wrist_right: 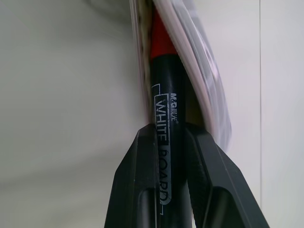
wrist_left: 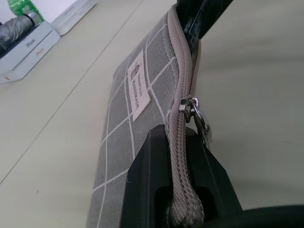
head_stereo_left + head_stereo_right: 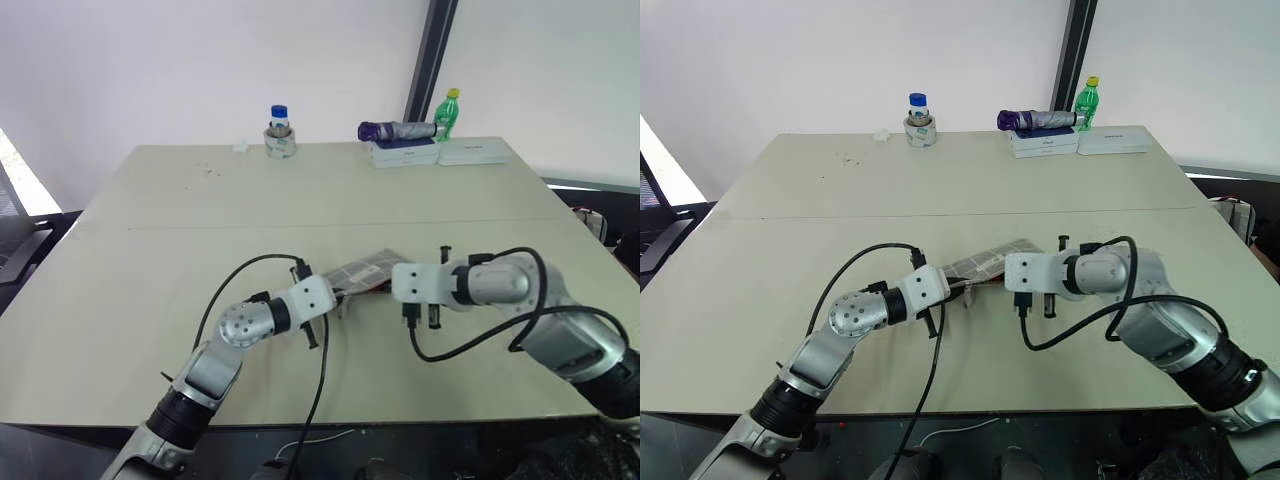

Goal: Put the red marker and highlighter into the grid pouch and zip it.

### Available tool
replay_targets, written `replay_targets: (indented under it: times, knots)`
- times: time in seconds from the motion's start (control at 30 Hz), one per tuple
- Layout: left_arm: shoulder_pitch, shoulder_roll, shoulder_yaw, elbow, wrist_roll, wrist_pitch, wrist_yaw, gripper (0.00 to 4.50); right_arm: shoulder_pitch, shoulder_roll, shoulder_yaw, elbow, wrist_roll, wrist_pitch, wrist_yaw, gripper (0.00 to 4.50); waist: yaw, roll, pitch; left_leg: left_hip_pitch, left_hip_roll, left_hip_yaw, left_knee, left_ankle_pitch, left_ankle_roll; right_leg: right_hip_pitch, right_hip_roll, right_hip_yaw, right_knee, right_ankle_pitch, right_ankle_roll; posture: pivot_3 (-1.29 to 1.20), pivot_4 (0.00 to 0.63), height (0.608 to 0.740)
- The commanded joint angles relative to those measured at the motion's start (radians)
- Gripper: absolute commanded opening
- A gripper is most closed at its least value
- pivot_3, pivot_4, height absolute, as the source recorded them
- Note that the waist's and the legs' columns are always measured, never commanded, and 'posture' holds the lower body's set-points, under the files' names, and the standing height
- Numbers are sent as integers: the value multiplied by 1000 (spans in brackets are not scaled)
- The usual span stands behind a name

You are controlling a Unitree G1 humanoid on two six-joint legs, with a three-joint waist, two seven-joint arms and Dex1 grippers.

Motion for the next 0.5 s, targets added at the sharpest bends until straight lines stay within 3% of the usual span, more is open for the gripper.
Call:
replay_targets:
  times: [0.03, 0.07, 0.23, 0.5]
  knots:
    - [-12, -16, 12, -45, -29, 9, -3, 0, -33, 19, -29, -48, -10, 4, 11, 1260, 1, 0, 0, 0, 0, 0, 0, 0, 0, 0, 0, 0, 0, 0, 0, 0, 150, 740]
    - [-10, -23, 22, -48, -41, 20, 1, 0, -31, 21, -40, -47, -12, 8, 9, 1559, 1, 0, 0, 0, 0, 0, 0, 0, 0, 0, 0, 0, 0, 0, 0, 0, 150, 740]
    - [2, -68, 95, -74, -139, 109, 25, 0, -24, -1, -146, -47, 46, 35, 26, 4126, 1, 0, 0, 0, 0, 0, 0, 0, 0, 0, 0, 0, 0, 0, 0, 0, 150, 740]
    - [-1, -112, 188, -83, -262, 189, 52, 0, 5, -7, -361, -34, 201, 131, 45, 4126, 1, 0, 0, 0, 0, 0, 0, 0, 0, 0, 0, 0, 0, 0, 0, 0, 150, 740]
